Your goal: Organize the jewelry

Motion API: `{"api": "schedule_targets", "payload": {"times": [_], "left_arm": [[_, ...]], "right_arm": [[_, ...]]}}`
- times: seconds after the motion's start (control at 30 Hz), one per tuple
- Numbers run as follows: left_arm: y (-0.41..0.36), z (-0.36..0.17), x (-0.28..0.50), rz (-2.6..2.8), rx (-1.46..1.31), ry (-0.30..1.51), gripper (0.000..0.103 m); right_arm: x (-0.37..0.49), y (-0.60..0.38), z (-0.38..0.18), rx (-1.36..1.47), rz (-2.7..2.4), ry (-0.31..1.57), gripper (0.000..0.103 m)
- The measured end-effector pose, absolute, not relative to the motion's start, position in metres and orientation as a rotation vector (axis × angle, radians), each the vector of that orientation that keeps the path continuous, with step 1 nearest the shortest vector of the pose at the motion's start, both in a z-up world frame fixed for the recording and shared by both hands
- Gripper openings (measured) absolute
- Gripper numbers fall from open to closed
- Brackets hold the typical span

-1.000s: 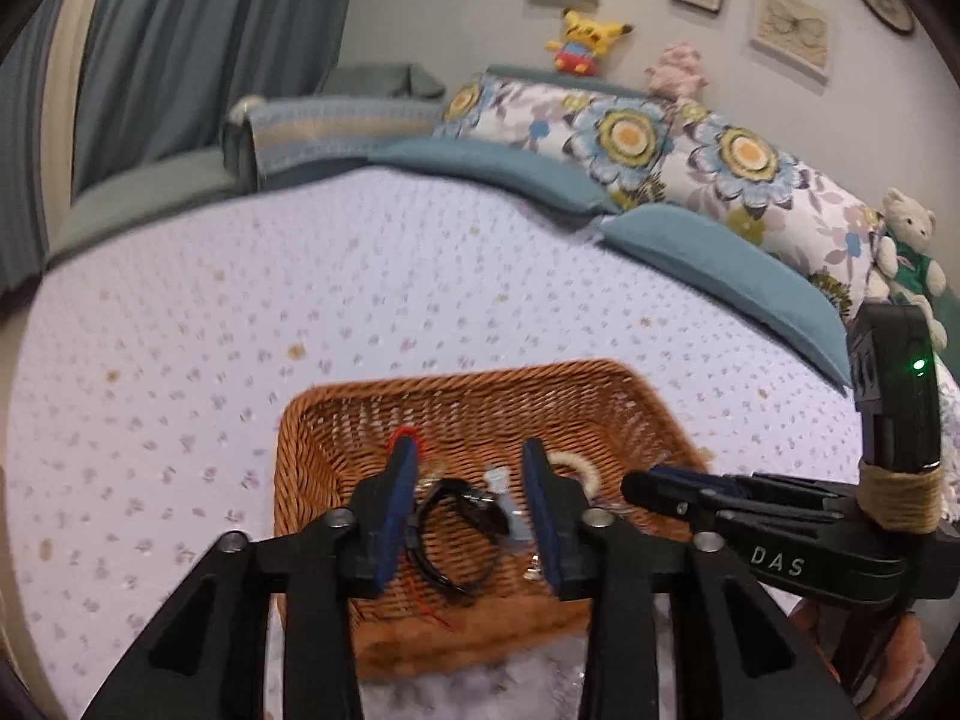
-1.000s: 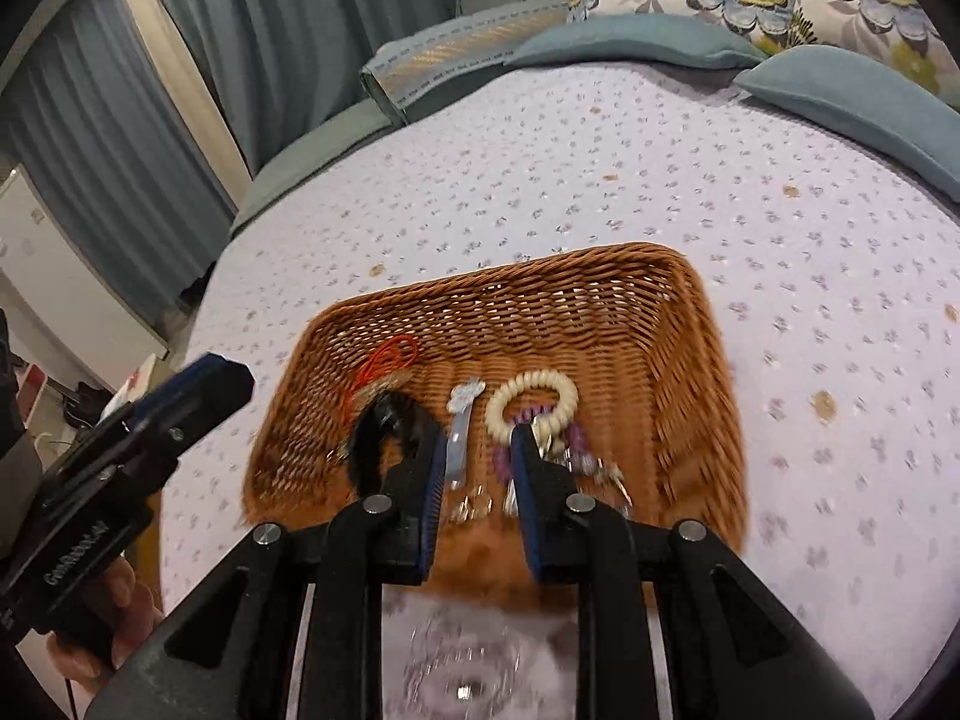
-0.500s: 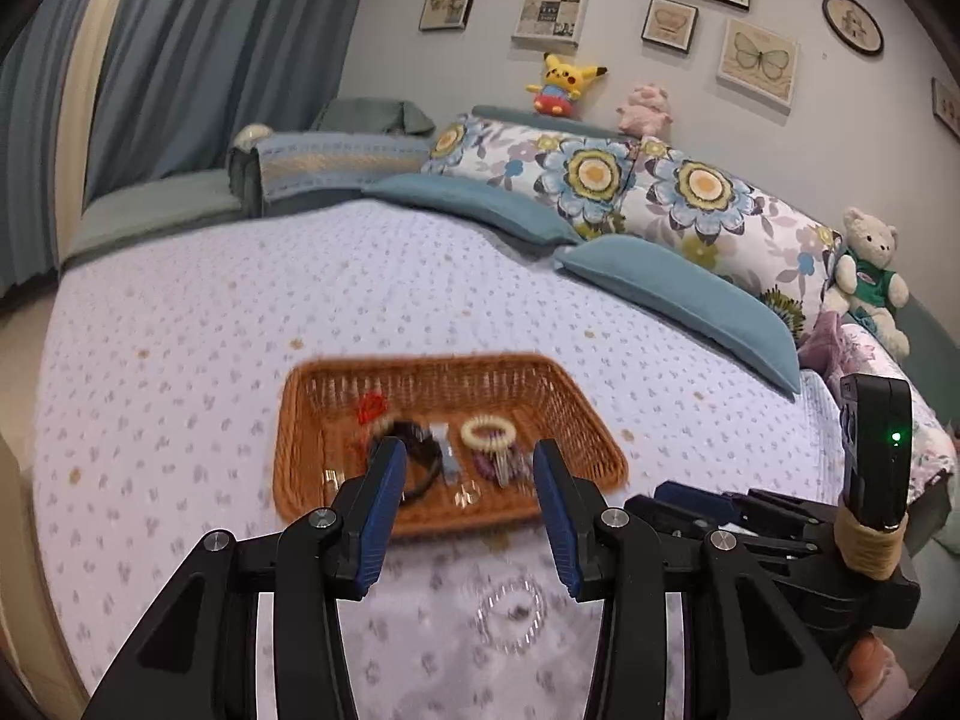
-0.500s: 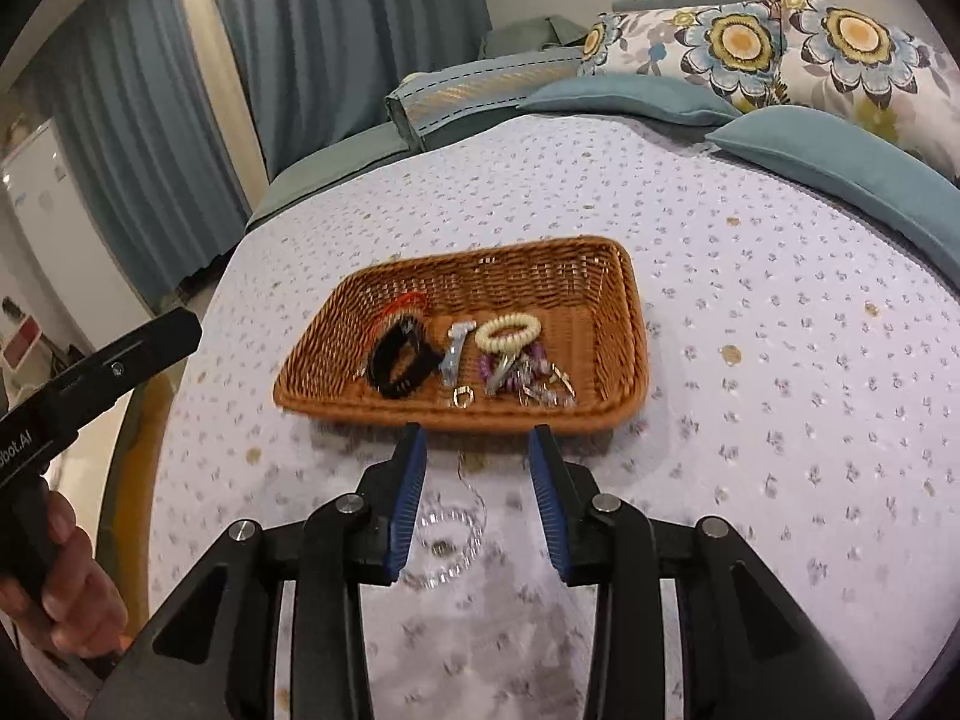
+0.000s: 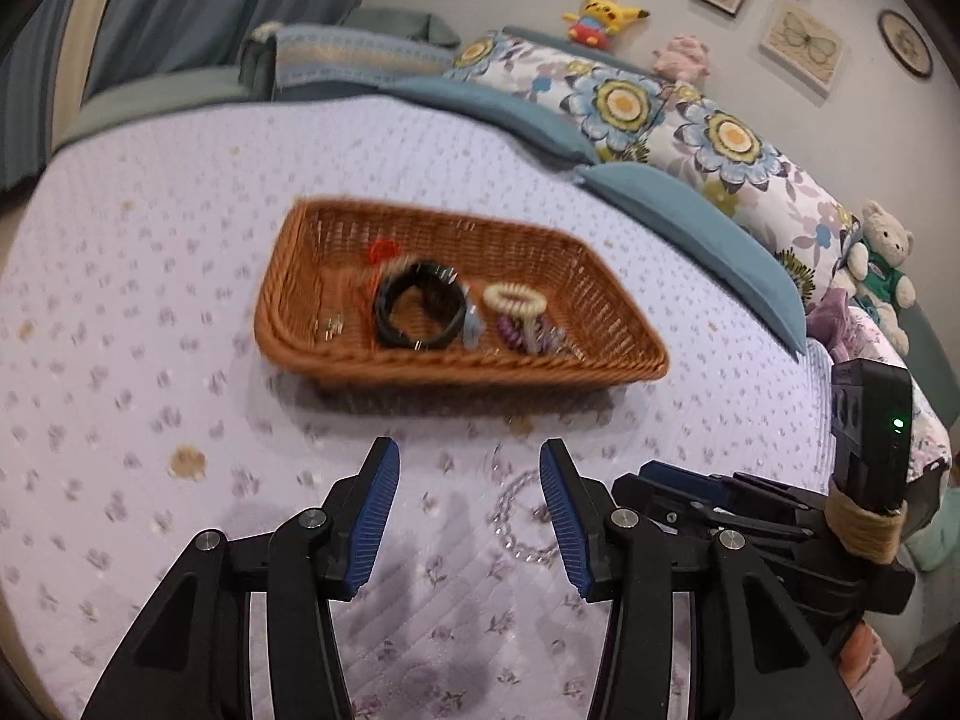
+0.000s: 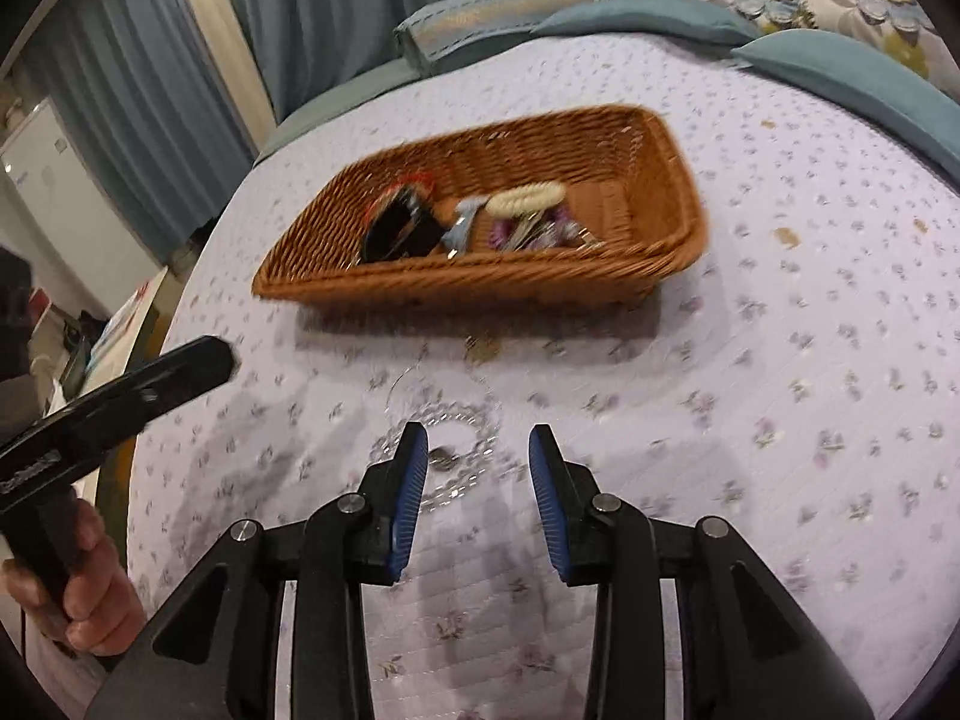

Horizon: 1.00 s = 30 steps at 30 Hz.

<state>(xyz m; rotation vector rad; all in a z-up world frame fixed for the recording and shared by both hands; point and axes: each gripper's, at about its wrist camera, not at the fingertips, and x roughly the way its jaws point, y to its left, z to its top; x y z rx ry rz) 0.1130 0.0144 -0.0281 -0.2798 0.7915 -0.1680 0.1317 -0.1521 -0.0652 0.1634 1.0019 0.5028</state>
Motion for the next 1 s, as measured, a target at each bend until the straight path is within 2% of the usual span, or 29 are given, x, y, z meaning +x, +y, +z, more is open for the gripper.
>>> {"api": "schedule_targets", "payload": {"times": [0.27,0.5,0.63,1.0], "left_arm": [[0.021,-0.057,0.121,-0.174,-0.333,0.855,0.050],[0.016,-0.060,0.123,-0.184,-0.332,0.860,0.050],[0.018,-0.059,0.123,-0.190,-0.338,0.856,0.050],[0.019,-0.065,0.126,-0.197,-0.353,0.875,0.050]], "right_arm": [[0.126,-0.140,-0.086,0.159,0.522,1.078,0.038],[0.125,-0.117,-0.076,0.047,0.529,1.024,0.037],[0.127,-0.106,-0.077,-0.017,0.540,1.021,0.031],[0.132,-0.087,-0.088,-0.146,0.574,1.031,0.031]]}}
